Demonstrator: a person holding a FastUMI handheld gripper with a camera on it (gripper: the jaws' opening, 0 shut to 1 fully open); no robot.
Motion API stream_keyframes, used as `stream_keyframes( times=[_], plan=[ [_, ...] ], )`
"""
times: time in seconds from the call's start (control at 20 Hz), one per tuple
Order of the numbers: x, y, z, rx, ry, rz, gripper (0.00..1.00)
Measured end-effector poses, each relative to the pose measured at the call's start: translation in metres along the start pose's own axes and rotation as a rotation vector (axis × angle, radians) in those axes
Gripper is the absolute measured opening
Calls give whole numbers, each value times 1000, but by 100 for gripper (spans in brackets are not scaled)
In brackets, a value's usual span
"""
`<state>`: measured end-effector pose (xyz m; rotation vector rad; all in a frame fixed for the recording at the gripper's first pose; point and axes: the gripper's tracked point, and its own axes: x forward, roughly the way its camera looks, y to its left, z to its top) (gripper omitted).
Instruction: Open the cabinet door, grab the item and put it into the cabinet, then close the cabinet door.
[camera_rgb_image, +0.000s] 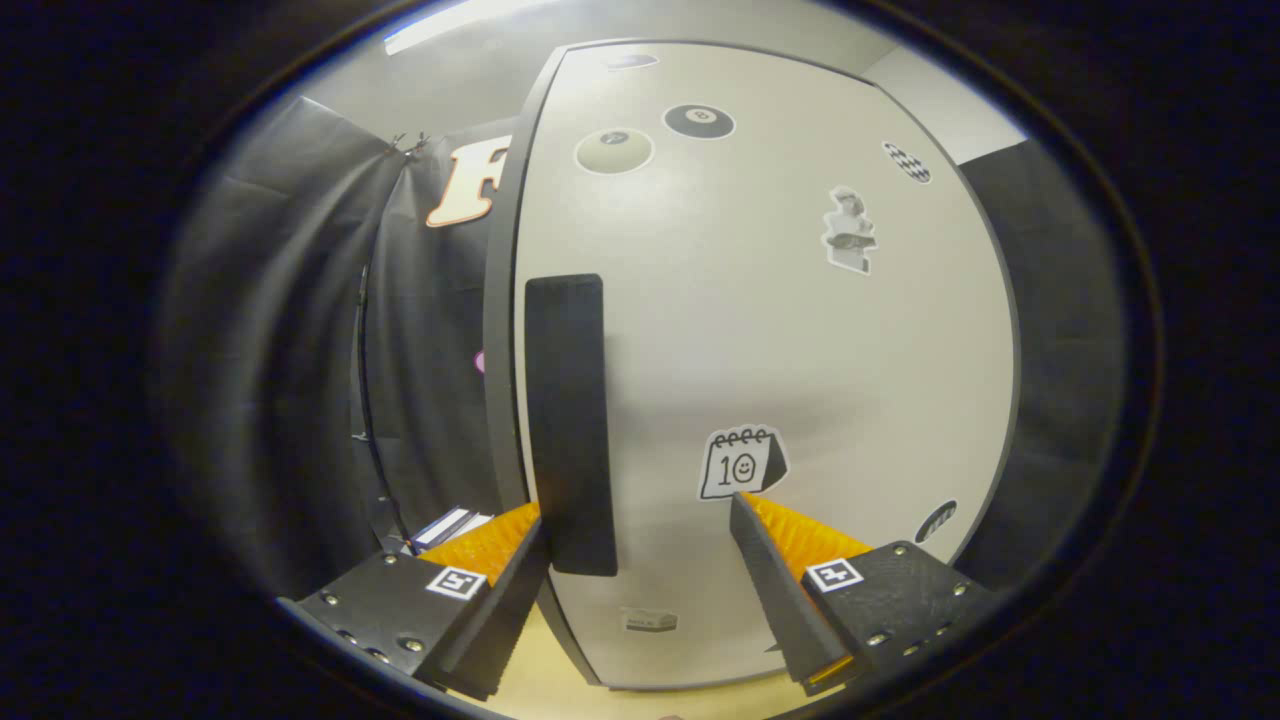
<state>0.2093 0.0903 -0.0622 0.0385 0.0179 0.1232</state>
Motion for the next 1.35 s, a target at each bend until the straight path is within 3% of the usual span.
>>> stream_keyframes(
  times=[0.2,0.9,1.35],
  plan=[
    [-36,-2,12,-14,-34,-11,100],
    [-251,-54,28,-73,-24,-97,100],
    [-286,-58,30,-92,-25,-138,100]
  ],
)
